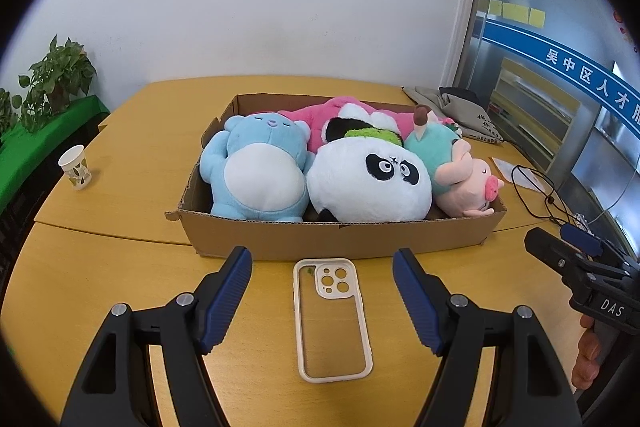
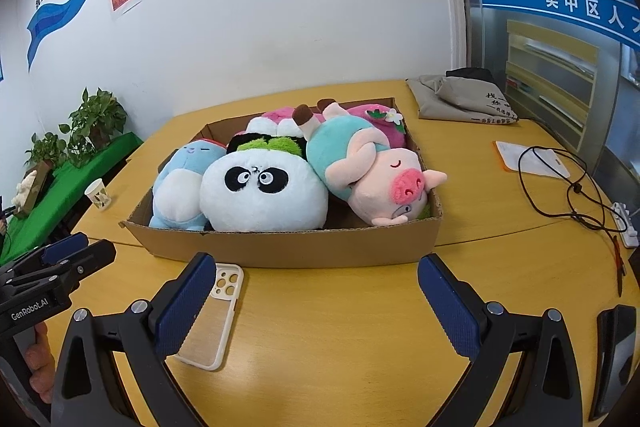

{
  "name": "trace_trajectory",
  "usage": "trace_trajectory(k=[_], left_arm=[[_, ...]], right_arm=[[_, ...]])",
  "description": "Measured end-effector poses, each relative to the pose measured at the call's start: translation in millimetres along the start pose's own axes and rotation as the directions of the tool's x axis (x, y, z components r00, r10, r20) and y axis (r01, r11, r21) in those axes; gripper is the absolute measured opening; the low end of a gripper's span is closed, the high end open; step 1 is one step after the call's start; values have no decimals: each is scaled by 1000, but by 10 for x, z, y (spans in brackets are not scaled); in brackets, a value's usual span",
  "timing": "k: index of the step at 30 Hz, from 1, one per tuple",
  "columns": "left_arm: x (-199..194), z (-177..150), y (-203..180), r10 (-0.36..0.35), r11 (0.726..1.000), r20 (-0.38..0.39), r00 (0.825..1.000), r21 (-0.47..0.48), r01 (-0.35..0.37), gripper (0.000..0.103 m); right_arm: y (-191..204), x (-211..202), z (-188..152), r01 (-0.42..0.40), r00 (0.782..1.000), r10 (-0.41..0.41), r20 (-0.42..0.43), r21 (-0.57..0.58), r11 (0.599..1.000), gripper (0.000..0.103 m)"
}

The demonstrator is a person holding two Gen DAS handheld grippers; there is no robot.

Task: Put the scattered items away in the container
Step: 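Lower the pig plush into the box and open the right gripper, then move both grippers down to the clear phone case on the table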

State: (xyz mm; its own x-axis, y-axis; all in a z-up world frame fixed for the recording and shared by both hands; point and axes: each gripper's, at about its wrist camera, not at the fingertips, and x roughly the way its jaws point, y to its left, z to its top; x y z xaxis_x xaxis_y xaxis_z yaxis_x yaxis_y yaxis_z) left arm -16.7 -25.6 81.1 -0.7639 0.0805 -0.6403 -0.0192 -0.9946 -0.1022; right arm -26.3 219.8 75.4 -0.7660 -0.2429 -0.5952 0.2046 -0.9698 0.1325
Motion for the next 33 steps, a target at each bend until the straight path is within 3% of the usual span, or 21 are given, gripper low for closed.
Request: trace_trajectory(k=[18, 33], left_arm=[[177, -54, 189, -36, 998, -52, 998, -61, 33, 73], [254, -137, 302, -50, 996, -65, 997, -78, 45, 73]], right_arm=[[111, 208, -92, -51, 997, 50, -53, -12, 999, 103], [224, 276, -81, 4, 998, -7, -57, -44, 999, 103]])
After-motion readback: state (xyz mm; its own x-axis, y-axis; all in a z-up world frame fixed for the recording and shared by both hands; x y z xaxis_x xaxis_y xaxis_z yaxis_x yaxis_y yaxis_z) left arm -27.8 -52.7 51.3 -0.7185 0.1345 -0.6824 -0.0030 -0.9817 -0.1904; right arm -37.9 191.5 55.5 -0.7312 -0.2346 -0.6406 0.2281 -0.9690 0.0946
